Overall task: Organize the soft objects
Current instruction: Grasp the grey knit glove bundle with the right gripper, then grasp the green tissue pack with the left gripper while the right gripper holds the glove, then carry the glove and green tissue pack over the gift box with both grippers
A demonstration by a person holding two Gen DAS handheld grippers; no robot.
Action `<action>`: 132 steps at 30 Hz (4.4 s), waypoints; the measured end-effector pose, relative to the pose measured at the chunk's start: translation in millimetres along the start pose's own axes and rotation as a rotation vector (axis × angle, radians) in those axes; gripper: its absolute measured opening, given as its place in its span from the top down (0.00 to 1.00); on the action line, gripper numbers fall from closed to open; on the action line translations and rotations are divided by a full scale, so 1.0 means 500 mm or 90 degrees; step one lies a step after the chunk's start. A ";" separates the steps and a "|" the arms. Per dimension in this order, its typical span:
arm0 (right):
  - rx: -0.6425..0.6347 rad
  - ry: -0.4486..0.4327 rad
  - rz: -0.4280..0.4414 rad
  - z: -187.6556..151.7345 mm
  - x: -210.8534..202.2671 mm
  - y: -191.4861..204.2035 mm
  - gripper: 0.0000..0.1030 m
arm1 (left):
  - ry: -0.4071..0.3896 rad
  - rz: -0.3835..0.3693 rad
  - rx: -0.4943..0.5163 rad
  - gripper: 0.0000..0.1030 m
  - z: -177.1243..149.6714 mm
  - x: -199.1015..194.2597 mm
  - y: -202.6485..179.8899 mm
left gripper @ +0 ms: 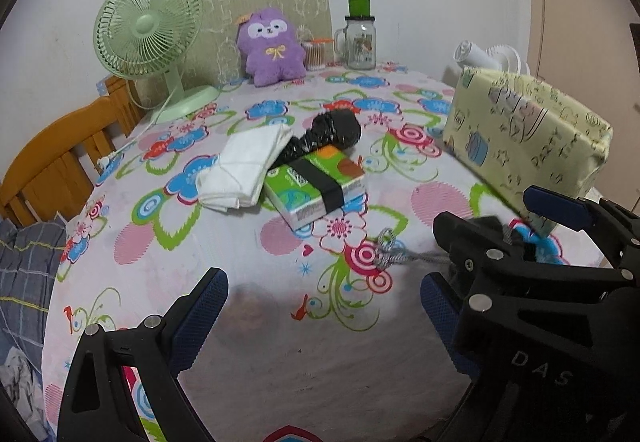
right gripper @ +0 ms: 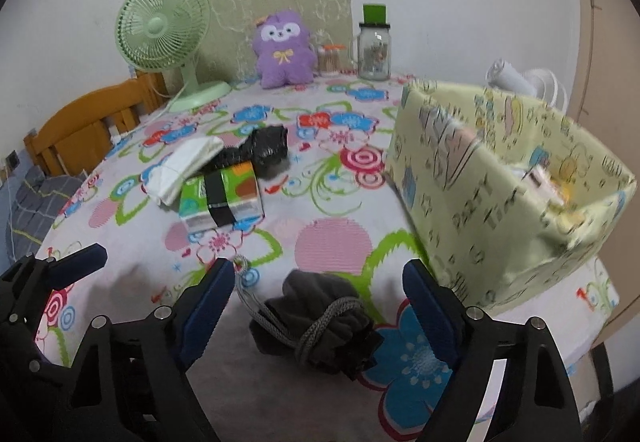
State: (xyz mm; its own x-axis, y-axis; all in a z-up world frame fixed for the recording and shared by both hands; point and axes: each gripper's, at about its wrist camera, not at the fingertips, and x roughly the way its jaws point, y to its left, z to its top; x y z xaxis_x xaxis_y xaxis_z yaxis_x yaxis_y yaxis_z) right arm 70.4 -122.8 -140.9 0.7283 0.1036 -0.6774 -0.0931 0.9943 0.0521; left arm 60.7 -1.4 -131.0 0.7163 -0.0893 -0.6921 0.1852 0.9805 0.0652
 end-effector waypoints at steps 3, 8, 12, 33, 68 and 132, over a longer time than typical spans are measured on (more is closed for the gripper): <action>0.007 0.017 0.006 -0.008 0.016 -0.001 0.18 | 0.014 0.003 0.005 0.05 -0.008 0.014 0.001; 0.015 0.044 0.019 -0.015 0.037 0.001 0.32 | 0.030 0.005 0.011 0.05 -0.016 0.030 0.000; 0.013 0.035 0.022 -0.012 0.037 0.006 0.42 | 0.040 0.006 0.013 0.05 -0.017 0.043 0.001; 0.023 0.006 0.015 0.083 0.083 0.004 0.49 | 0.036 -0.002 0.006 0.05 0.073 0.106 0.008; 0.034 0.014 0.023 0.127 0.134 0.001 0.49 | 0.059 -0.013 -0.037 0.21 0.124 0.176 0.023; -0.017 -0.142 0.050 0.176 -0.184 0.028 0.49 | -0.107 0.025 -0.059 0.22 0.156 -0.138 -0.001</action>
State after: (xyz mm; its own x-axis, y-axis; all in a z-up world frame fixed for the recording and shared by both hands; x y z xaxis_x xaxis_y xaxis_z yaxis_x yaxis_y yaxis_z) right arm 61.8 -116.2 -13.3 0.8495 0.1863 -0.4935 -0.1712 0.9823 0.0762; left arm 63.6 -9.5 -27.0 0.8258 -0.0705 -0.5595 0.0974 0.9951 0.0184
